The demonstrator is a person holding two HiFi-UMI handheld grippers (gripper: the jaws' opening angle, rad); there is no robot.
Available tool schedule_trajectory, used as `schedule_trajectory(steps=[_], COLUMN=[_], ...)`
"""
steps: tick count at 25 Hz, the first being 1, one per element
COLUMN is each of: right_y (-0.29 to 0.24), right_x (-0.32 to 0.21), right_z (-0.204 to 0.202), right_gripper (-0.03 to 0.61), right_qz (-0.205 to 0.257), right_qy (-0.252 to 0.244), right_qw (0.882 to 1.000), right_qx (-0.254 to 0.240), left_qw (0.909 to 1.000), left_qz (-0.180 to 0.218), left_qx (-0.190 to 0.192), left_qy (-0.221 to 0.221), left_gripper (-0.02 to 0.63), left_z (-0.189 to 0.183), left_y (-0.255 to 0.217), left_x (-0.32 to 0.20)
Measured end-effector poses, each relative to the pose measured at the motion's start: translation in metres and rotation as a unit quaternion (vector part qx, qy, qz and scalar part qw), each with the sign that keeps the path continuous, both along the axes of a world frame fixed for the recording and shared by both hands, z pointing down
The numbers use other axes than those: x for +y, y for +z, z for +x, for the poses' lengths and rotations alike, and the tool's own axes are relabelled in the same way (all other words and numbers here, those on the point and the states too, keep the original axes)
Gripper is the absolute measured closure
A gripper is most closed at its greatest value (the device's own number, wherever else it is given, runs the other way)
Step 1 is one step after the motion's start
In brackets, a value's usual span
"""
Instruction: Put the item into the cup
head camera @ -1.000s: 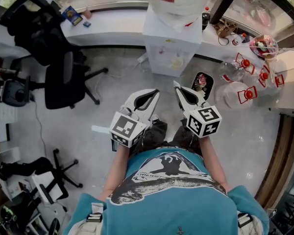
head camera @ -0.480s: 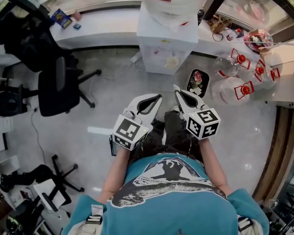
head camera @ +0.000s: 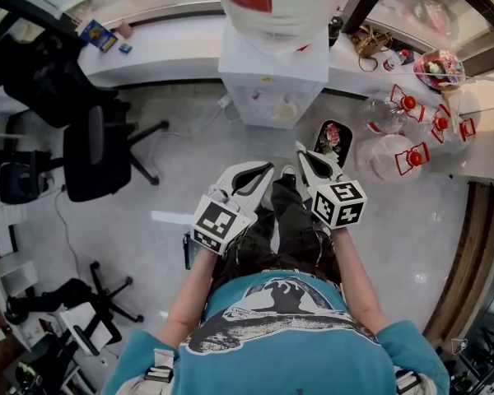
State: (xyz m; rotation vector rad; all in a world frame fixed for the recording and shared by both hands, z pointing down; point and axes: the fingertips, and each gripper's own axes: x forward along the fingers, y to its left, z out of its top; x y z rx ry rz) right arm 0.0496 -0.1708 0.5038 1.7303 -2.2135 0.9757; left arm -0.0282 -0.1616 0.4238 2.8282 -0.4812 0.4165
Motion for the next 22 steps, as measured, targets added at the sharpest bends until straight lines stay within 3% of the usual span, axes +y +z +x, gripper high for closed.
schedule_trajectory(steps=[11,16,22], right_y=[0.088,0.128,0.173], right_x=[-0.058,-0.076,-0.101], right_z=[0.044,0.051,0.058], right_gripper=[0.565,0.565,0.565], right_qz=[-0.029,-0.045,-0.063], right_qy=[0.006,0.008,0.011], right_qw=[0.999,0.999,0.998], right_qx=[0.024,0.018,0.003], left_qw=[0.9994,0.9994,0.9985], left_qz=[0.019,0.009,-0.026], left_qx=[-0.028,-0.032,0.0], left_qy=[0.002,-0.004,-0.048], left_gripper=[0.598,0.598,0.598], left_z=[0.034,0.038,0.034], left_y=[0.054,0.079,0.1], left_x=[-0.042,-0.057,-0.079])
